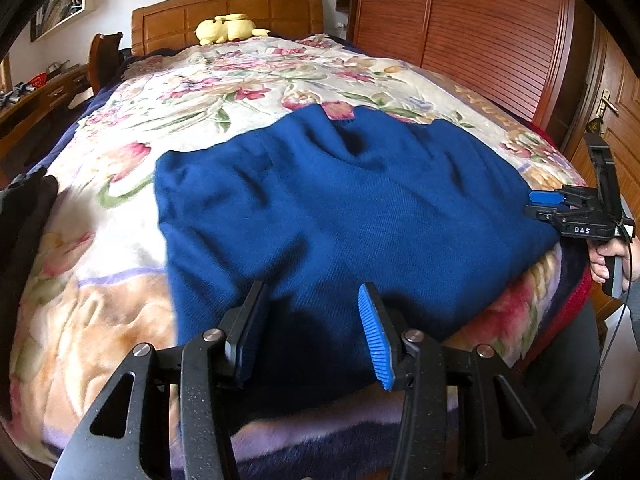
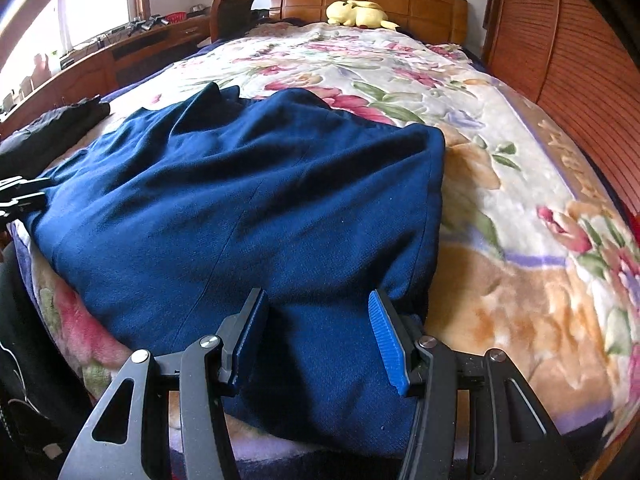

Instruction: Fold large clothes

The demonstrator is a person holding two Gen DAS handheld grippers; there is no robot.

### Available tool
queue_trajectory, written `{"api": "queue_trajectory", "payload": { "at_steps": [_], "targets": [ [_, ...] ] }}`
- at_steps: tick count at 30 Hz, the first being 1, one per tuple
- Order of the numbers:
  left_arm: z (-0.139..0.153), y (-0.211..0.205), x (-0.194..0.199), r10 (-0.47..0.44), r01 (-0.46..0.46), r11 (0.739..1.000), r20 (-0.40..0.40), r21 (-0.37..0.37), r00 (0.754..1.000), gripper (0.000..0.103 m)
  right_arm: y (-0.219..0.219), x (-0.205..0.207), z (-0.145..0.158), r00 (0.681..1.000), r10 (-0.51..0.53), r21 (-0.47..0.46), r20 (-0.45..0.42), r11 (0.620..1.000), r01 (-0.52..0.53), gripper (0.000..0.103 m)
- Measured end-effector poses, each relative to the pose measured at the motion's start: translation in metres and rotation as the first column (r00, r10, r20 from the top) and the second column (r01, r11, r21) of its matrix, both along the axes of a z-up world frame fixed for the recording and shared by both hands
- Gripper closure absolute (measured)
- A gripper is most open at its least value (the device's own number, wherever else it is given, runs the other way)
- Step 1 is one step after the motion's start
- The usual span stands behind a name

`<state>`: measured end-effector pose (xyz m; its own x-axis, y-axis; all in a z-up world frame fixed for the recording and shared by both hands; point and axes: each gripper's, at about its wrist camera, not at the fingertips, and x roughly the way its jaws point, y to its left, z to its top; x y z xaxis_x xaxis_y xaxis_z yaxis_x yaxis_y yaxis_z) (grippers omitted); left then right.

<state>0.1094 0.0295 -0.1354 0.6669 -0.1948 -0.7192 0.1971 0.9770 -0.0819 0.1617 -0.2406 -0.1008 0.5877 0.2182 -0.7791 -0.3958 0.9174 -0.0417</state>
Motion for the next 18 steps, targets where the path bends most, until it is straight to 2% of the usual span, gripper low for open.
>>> {"api": "queue_trajectory", "payload": {
  "at_steps": [5,10,18],
  "targets": [
    [0.011,0.019,-0.024,0.041,-0.041,0.999,0.012,0.003,0.999,0.055,0.018,-0.005,0.012,0.999,0.015,-0.051,0.043,0.999,-0.013,0.049],
    [0.015,0.036,-0.037,0.092,-0.092,0.996,0.017,0.013,0.996,0.055,0.044,-0.012,0.022,0.995,0.074,-0.001,0.066,0.997,-0.074,0.049],
    [-0.008,0.047,-0.028,0.122,-0.123,0.992,-0.047,-0.011,0.991,0.055,0.103,-0.023,0.033,0.974,0.209,0.086,0.086,0.973,-0.216,0.049]
  ]
}}
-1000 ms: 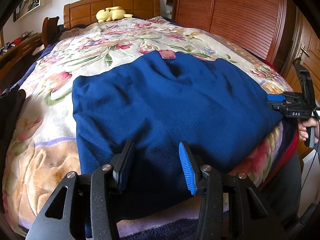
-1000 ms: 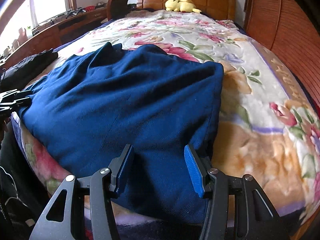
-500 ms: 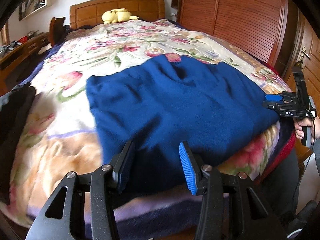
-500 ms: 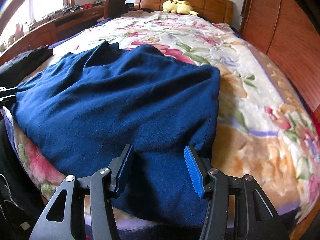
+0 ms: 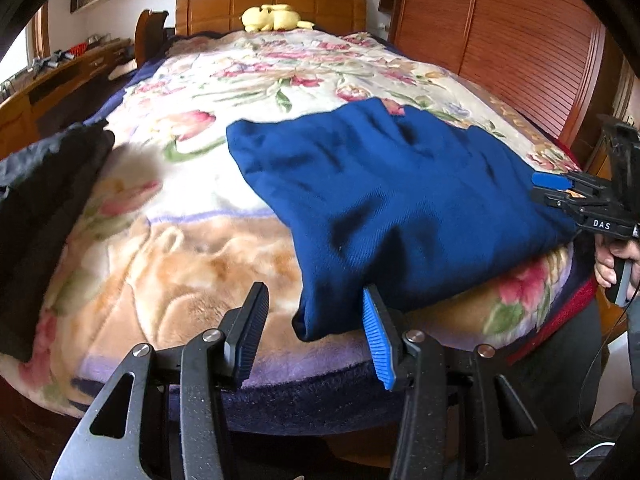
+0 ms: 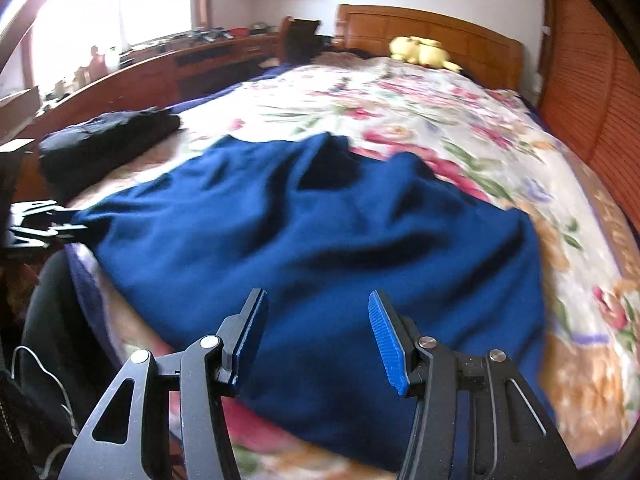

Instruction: Fold large clothes

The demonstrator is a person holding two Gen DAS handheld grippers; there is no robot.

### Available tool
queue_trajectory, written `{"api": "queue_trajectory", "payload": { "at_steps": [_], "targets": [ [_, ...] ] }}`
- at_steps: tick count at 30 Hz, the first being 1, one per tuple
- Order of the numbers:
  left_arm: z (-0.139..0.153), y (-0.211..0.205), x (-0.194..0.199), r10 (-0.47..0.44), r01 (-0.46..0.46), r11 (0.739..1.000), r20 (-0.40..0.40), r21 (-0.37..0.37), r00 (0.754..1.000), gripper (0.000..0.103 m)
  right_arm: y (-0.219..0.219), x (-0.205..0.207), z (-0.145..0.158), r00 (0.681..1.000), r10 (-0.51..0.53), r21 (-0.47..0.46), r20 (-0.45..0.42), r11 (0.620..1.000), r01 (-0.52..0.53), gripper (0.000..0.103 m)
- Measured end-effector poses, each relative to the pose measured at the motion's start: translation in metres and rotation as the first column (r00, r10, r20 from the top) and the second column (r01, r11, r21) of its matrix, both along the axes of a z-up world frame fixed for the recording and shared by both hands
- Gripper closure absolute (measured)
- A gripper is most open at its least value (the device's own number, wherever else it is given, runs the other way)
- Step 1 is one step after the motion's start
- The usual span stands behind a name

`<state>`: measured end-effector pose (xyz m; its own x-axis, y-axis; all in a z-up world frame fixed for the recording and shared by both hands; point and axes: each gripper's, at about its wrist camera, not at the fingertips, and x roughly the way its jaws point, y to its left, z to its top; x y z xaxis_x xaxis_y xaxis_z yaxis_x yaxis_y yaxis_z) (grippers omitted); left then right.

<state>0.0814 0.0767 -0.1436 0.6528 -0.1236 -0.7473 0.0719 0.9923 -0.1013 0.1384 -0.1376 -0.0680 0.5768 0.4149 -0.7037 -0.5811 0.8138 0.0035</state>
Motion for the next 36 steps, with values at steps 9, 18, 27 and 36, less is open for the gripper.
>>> {"api": "queue_trajectory", "payload": {
  "at_steps": [9,18,27,36],
  "targets": [
    [-0.004,0.006,-0.001,0.000,0.000,1.000,0.001,-0.023,1.000,0.055,0.033,0.005,-0.024,0.996,0.080,-0.026,-0.042,0.996,-0.081,0.049],
    [0.001,0.008,0.002,0.009,-0.007,0.996,0.023,-0.085,1.000,0.055,0.036,0.011,-0.048,0.996,0.062,0.007,-0.067,0.998,-0.061,0.049],
    [-0.013,0.006,0.019,0.022,-0.026,0.991,-0.030,-0.134,0.999,0.055,0.031,0.002,-0.048,0.997,0.064,0.010,-0.042,0.998,-0.064,0.049],
    [0.009,-0.013,0.021,-0.019,0.021,0.996,0.023,-0.084,1.000,0.089,0.023,-0.006,-0.043,0.997,0.064,0.031,-0.036,0.998,-0.063,0.049]
  ]
}}
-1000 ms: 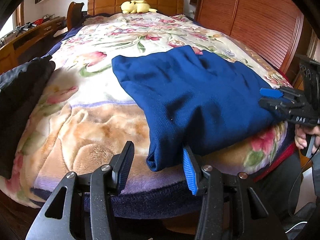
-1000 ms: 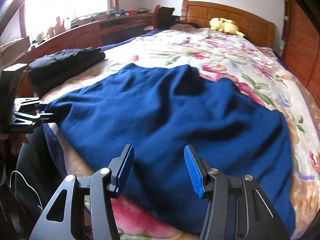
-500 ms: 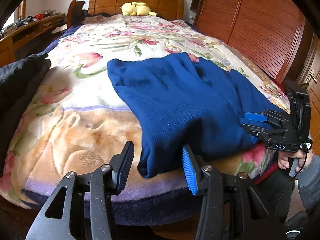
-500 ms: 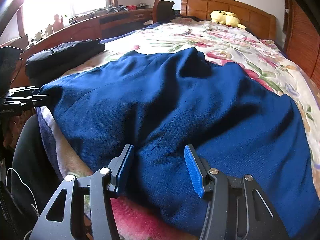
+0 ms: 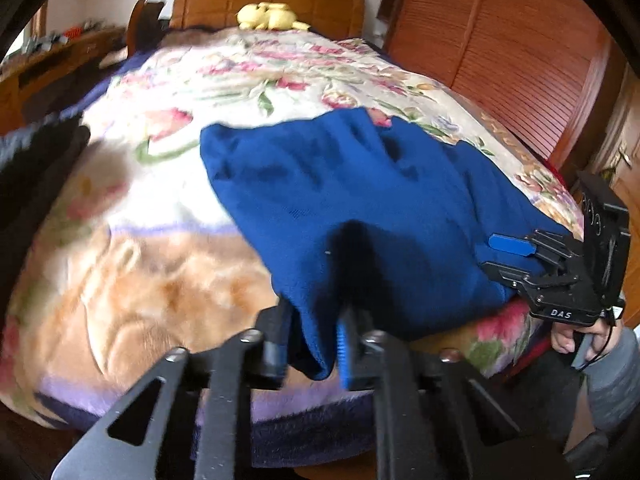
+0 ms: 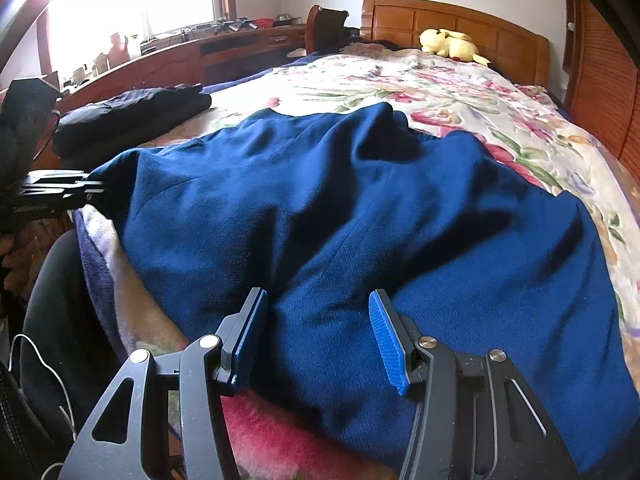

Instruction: Fold large clothes

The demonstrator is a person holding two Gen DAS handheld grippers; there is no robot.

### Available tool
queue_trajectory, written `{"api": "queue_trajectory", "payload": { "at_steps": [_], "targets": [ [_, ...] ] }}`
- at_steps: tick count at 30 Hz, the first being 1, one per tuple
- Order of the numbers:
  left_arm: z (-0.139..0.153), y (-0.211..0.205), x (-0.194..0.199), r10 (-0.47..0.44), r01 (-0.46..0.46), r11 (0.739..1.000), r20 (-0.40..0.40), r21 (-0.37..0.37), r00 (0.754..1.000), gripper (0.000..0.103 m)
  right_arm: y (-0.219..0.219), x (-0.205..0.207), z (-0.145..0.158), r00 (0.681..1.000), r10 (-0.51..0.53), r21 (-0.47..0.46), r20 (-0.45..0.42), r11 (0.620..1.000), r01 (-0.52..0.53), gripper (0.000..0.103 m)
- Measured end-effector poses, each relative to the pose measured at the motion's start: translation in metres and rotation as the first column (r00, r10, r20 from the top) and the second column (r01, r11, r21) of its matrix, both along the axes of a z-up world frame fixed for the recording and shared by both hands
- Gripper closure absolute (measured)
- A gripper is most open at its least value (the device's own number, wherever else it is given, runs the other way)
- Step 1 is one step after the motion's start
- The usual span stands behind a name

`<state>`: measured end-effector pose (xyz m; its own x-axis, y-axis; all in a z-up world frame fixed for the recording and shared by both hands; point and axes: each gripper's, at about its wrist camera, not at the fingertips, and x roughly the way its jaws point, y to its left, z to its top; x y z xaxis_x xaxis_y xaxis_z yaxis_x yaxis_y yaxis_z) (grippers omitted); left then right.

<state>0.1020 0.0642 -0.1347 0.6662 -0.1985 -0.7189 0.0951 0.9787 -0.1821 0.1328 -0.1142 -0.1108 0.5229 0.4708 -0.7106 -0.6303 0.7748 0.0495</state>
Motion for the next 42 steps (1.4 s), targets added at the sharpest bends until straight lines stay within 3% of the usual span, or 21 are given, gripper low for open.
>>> {"api": "queue_trajectory", "payload": {
  "at_steps": [5,13,19,27,33,38,42],
  "targets": [
    [0.035,-0.017,0.011,-0.038,0.038,0.999,0.075,0.007,0.996,0.093,-0.022,-0.009,0.012,1.000,-0.014,0.026,0.009,1.000,0.014,0.049],
    [0.089,-0.088,0.050,-0.200,0.201,0.979,0.195,0.013,0.960,0.094,-0.101,-0.020,0.035,0.981,-0.189,-0.019,0.048,0.982,0.190,0.049],
    [0.105,-0.178,0.073,-0.373,0.368,0.928,0.206,0.062,0.905,0.094,-0.163,-0.032,0.051,0.941,-0.328,-0.012,0.084,0.944,0.330,0.049],
    [0.092,-0.287,0.081,-0.554,0.552,0.832,0.148,0.060,0.819,0.095,-0.205,-0.058,0.056,0.902,-0.420,-0.005,0.096,0.906,0.423,0.049],
    [0.075,-0.301,0.080,-0.540,0.535,0.841,0.059,0.081,0.839,0.093,-0.210,-0.069,0.057,0.896,-0.435,-0.006,0.090,0.899,0.438,0.049],
    [0.092,-0.282,0.068,-0.527,0.523,0.850,0.119,0.063,0.841,0.070,-0.209,-0.066,0.064,0.896,-0.434,0.013,0.093,0.900,0.435,0.049],
    [0.115,-0.250,0.053,-0.479,0.474,0.877,0.186,0.075,0.858,0.068,-0.205,-0.052,0.067,0.902,-0.418,0.025,0.105,0.908,0.418,0.049]
  ]
}}
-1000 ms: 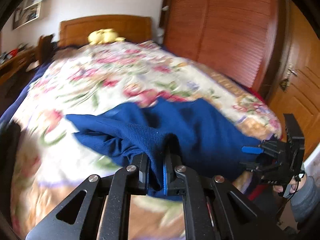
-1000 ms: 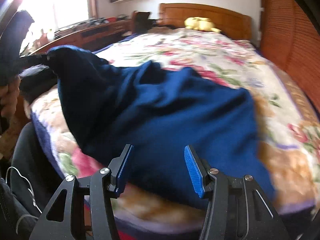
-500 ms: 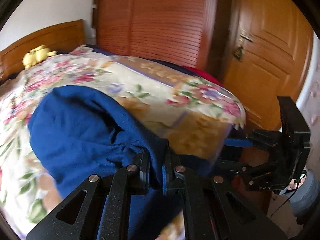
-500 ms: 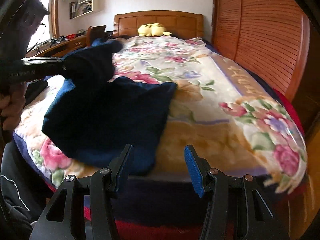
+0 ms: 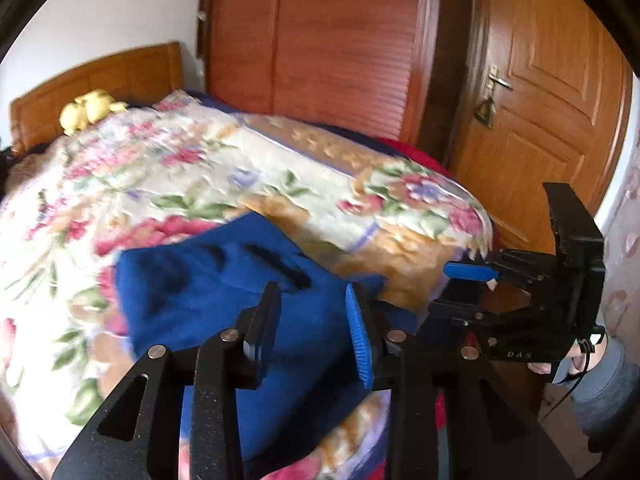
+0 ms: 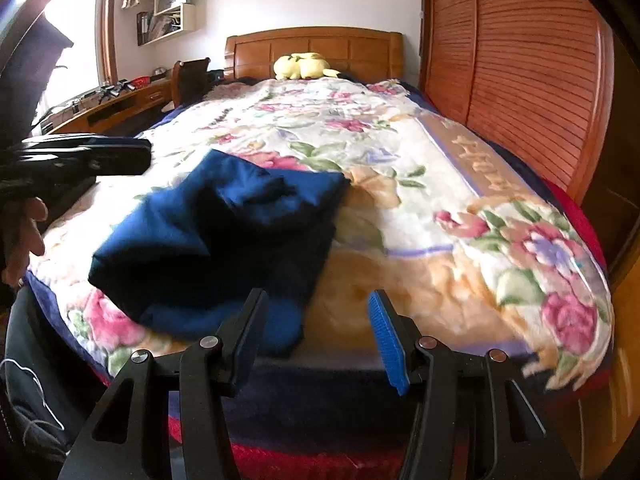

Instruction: Fold large clothes

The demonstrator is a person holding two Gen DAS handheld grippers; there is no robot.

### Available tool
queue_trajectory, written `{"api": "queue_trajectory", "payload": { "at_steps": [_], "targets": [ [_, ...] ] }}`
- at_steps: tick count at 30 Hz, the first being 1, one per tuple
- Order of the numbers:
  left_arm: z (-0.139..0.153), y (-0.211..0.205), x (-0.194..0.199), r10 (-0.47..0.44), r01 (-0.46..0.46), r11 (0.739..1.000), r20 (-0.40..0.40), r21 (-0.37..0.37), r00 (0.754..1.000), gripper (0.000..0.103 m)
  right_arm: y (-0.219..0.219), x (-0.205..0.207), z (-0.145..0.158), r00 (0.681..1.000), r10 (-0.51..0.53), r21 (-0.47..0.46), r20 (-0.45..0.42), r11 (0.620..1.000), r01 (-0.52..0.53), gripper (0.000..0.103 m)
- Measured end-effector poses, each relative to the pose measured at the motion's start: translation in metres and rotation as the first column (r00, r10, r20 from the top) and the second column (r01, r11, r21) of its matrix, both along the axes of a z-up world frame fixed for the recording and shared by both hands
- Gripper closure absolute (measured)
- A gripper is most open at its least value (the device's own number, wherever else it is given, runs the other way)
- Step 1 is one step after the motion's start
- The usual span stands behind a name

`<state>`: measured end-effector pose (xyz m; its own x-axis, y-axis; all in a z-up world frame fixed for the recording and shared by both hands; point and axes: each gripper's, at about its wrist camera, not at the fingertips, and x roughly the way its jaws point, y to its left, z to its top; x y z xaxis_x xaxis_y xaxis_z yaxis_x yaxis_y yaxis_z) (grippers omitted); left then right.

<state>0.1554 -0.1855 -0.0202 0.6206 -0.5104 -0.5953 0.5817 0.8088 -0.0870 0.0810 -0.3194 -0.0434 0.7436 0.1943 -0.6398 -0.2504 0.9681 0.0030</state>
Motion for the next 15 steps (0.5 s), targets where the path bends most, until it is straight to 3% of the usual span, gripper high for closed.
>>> {"api": "queue_trajectory", "payload": {
  "at_steps": [6,15],
  "targets": [
    [0.005,0.055,-0.006,0.102,-0.102,0.995,0.030,-0.009,0.994,0.067,0.024,0.014,0.015,0.998,0.056,-0.016,0.034,0.998,-0.055,0.049],
    [-0.022,0.122,-0.004,0.259,-0.259,0.966,0.003,-0.015,0.966,0.067,0.067,0.047,0.029,0.989,0.137,0.000,0.060,0.990,-0.138,0.049]
  ]
}}
